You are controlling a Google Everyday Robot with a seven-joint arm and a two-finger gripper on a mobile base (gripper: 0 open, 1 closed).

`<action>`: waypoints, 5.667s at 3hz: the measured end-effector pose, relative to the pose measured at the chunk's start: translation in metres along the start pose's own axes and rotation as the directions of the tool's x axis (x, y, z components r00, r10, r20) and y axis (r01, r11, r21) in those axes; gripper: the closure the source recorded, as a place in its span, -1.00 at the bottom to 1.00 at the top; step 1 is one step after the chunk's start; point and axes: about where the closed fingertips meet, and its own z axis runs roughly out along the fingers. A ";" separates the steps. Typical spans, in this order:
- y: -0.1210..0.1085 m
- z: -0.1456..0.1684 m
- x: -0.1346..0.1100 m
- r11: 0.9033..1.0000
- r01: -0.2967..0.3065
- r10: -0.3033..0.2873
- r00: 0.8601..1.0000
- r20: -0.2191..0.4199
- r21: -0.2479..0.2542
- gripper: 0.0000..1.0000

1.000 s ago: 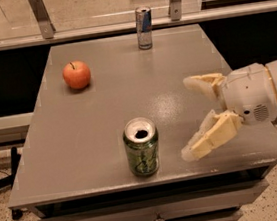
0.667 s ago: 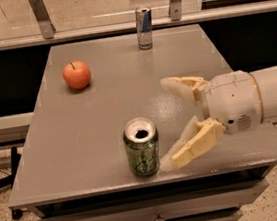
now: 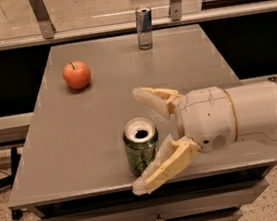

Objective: Move green can near apple

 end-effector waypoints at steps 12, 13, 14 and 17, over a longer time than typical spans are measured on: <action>-0.165 -0.101 -0.007 0.919 0.023 0.047 0.985 -0.168 0.393 1.00; -0.174 -0.080 -0.010 0.927 0.023 0.030 0.990 -0.137 0.374 1.00; -0.194 -0.047 -0.015 0.936 0.021 0.015 0.995 -0.099 0.352 1.00; -0.265 0.046 -0.005 0.941 0.020 -0.011 1.000 -0.029 0.337 1.00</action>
Offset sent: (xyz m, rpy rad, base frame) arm 0.0008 -0.0061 -0.0369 -0.0146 0.0240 -0.0490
